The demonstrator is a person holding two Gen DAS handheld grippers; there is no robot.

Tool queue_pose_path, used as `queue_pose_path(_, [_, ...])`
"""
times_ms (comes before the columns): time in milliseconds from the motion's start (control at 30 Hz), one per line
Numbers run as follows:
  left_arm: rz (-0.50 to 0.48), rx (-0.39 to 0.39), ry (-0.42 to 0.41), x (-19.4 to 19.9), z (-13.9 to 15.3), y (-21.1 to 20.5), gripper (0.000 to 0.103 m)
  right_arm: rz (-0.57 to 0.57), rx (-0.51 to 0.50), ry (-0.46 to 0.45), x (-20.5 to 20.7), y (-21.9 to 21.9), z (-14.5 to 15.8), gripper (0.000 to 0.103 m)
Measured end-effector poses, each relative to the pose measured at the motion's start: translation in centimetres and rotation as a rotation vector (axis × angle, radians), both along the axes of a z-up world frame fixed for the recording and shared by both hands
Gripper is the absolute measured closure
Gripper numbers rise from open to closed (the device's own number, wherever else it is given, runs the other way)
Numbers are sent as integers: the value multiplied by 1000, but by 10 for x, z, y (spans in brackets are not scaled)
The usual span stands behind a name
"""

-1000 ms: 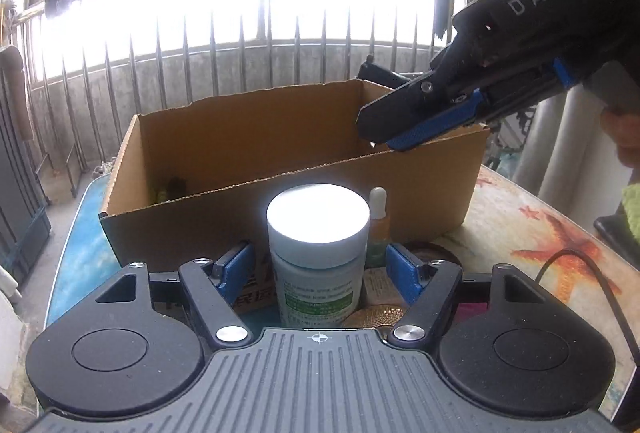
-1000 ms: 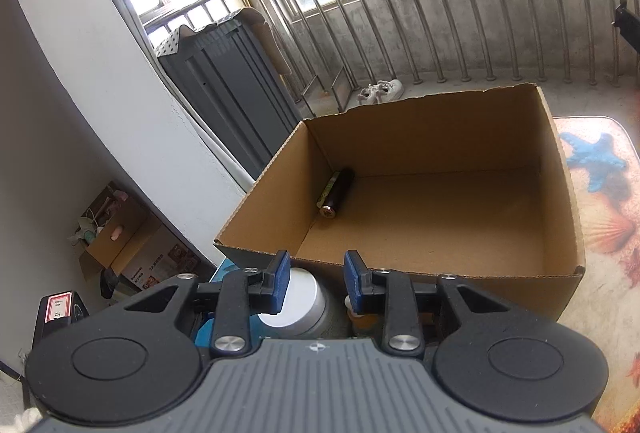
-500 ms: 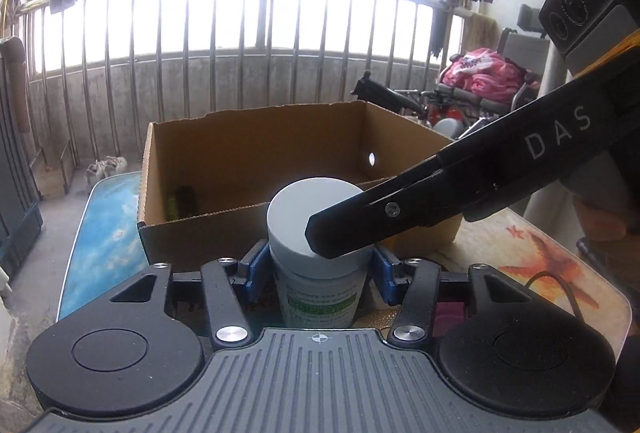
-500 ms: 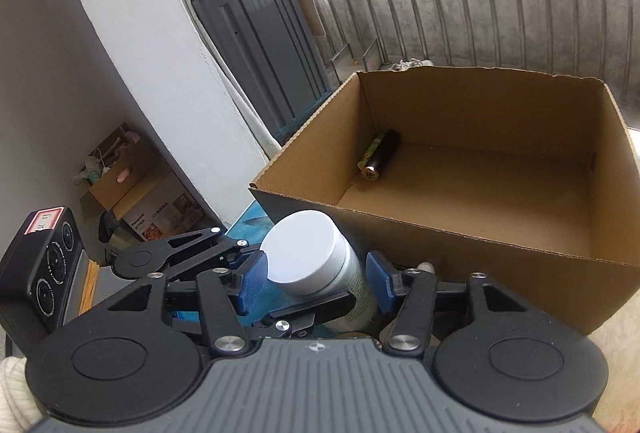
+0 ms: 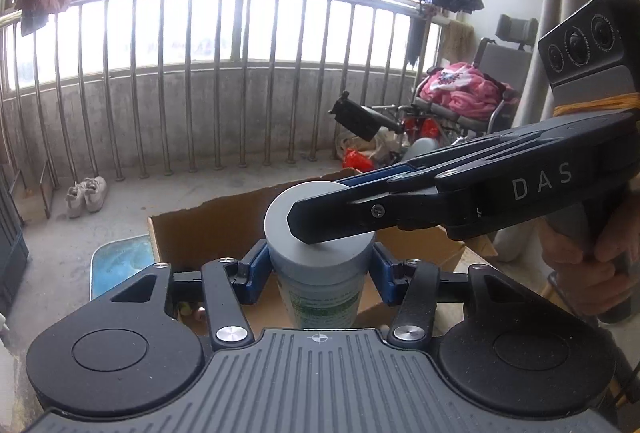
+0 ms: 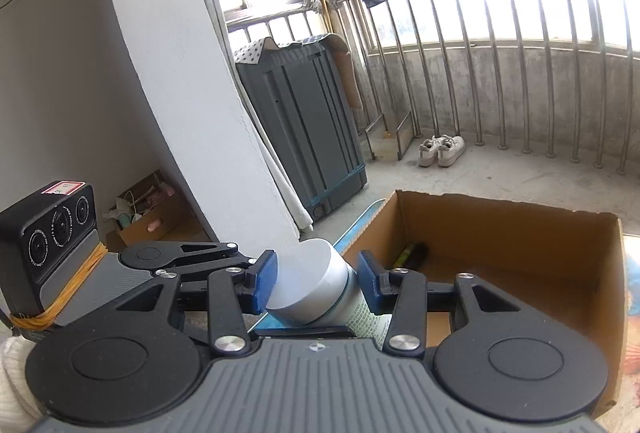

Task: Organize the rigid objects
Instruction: 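Move the right gripper to the white green-labelled jar and grasp it, then lift the white jar and lower it into the cardboard box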

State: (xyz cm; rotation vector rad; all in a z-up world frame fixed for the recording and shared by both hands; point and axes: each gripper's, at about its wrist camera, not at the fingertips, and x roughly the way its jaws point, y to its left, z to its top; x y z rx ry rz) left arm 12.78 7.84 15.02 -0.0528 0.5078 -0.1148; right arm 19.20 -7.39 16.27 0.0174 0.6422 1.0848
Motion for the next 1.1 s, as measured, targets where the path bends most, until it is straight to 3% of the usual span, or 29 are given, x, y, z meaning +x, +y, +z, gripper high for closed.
queue_pose_path(133, [30, 98, 77, 66, -10, 11, 51, -62, -16, -34, 36, 17, 6, 56])
queue_pose_path(300, [43, 224, 210, 134, -52, 17, 51, -123, -65, -10, 87, 49, -31, 56])
queue_pose_path(367, [52, 238, 283, 159, -71, 23, 51, -146, -77, 63, 114, 58, -52, 56])
queue_pose_path(467, [71, 257, 321, 181, -88, 28, 51, -172, -77, 172, 145, 64, -82, 57])
queue_pose_path(533, [77, 288, 323, 188, -93, 28, 51, -185, -70, 210, 160, 64, -95, 57])
queue_pose_path(633, [91, 251, 372, 198, -97, 32, 51, -200, -77, 245, 175, 63, -105, 56])
queue_pose_path(700, [70, 309, 371, 199, -100, 29, 50, -199, -75, 273, 182, 62, -110, 56])
queue_pose_path(933, [57, 341, 343, 193, -100, 32, 48, -184, -81, 210, 180, 64, -110, 57])
queue_pose_path(1000, [62, 376, 363, 191, -100, 30, 42, -179, -77, 215, 178, 65, -111, 57])
queue_pose_path(1067, [64, 415, 380, 188, -99, 27, 25, -161, -78, 236, 176, 67, -114, 57])
queue_pose_path(1100, [57, 431, 379, 185, -99, 26, 25, -156, -78, 228, 175, 68, -115, 57])
